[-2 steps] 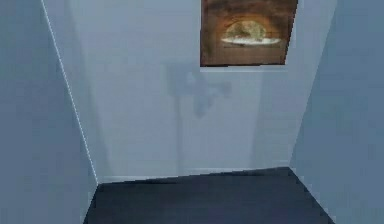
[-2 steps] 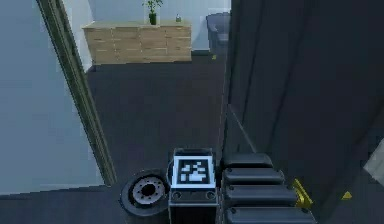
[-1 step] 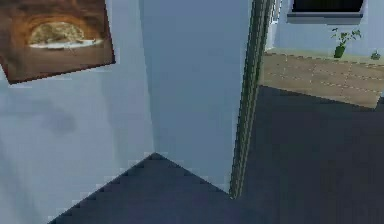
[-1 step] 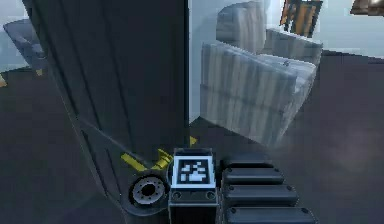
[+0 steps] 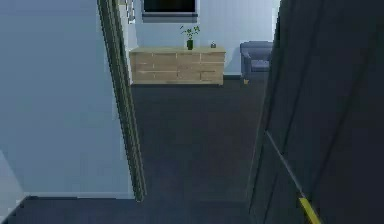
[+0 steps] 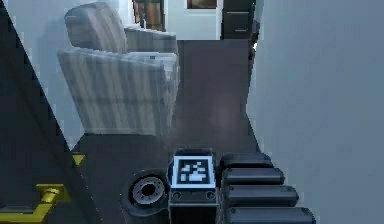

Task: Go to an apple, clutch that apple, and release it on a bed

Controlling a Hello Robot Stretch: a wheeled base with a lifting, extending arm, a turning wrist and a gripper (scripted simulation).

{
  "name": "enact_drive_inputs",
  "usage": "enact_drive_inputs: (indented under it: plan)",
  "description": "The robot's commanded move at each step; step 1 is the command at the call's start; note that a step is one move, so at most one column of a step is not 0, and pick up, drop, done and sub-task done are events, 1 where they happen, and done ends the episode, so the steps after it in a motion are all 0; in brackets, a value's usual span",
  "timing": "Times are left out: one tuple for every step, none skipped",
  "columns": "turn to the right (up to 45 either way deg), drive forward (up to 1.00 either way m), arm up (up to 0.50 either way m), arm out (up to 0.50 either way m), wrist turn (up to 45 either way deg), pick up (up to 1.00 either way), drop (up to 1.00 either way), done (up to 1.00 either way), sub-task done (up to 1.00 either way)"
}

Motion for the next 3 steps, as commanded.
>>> enact_drive_inputs:
  plan:
    - [0.0, 0.60, 0.00, 0.00, 0.0, 0.00, 0.00, 0.00, 0.00]
    - [9.0, 0.00, 0.00, 0.00, 0.0, 0.00, 0.00, 0.00, 0.00]
    - [0.0, 0.75, 0.00, 0.00, 0.0, 0.00, 0.00, 0.00, 0.00]
